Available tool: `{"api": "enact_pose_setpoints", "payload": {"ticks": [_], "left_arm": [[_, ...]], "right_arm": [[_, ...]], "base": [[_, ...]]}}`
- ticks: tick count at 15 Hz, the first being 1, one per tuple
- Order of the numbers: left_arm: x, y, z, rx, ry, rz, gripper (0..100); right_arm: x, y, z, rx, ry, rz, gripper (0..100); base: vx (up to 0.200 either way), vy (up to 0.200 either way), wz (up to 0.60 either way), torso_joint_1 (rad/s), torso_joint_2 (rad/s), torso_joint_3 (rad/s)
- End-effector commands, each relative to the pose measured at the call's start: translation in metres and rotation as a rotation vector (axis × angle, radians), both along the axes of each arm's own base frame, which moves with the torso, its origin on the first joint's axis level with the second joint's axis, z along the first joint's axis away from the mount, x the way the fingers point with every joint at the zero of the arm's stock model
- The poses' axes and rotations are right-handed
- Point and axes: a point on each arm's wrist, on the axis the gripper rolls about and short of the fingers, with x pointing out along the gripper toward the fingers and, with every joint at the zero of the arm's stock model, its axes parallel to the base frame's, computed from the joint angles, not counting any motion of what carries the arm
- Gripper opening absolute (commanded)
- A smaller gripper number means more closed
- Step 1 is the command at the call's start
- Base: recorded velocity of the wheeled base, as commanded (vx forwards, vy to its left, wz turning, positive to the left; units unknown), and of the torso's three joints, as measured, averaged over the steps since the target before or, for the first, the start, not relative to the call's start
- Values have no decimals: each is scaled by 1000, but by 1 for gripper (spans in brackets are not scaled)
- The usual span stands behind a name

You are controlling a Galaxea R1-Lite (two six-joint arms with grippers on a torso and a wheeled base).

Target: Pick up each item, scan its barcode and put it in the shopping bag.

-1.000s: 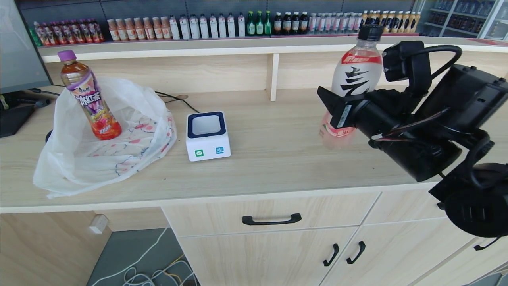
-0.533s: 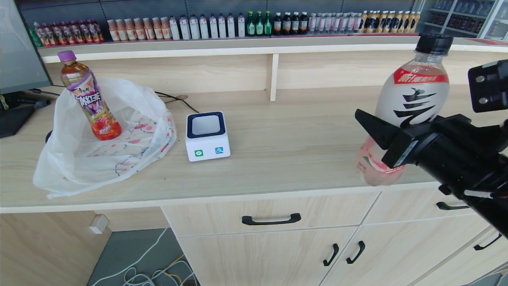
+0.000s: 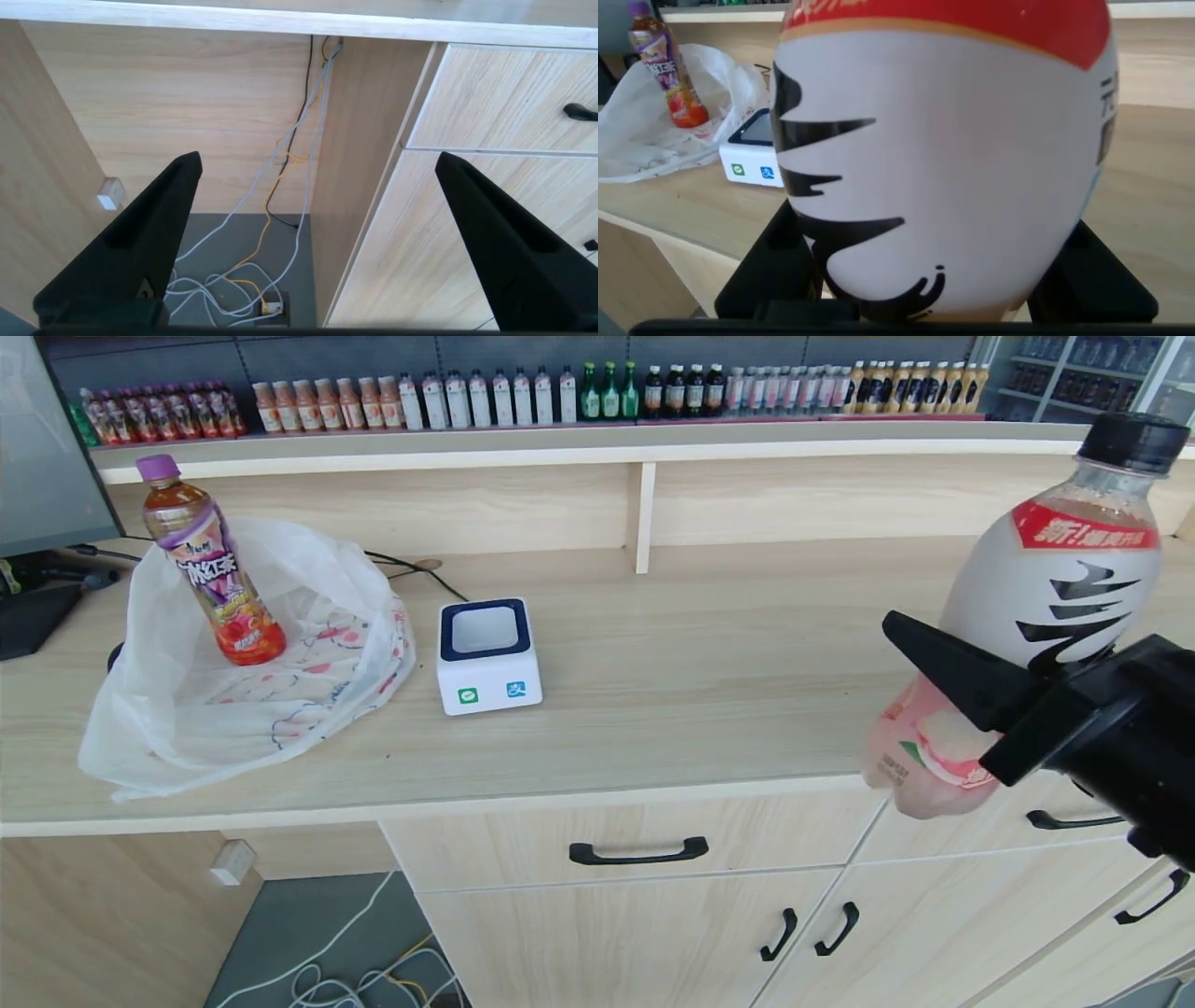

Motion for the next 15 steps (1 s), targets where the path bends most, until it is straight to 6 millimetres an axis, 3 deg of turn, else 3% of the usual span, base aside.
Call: {"api": "enact_pose_setpoints", "payload": {"ticks": [1, 5, 9, 12, 15], "left_arm": [[0, 0, 0, 0, -1, 1, 100], [0, 0, 0, 0, -1, 1, 100], [0, 0, 0, 0, -1, 1, 100], [0, 0, 0, 0, -1, 1, 100], [0, 0, 0, 0, -1, 1, 100]], "right_arm": [[-18, -8, -12, -27, 7, 69, 0], [-33, -8, -21, -133, -38, 105, 0], [-36, 14, -33, -301, -79, 183, 0], [-40, 43, -47, -464, -128, 273, 0], [-31, 61, -51, -598, -259, 250, 0]], "base": [[0, 0, 0, 0, 0, 0], [0, 0, 0, 0, 0, 0], [0, 0, 0, 0, 0, 0], [0, 0, 0, 0, 0, 0], [0, 0, 0, 0, 0, 0]]}}
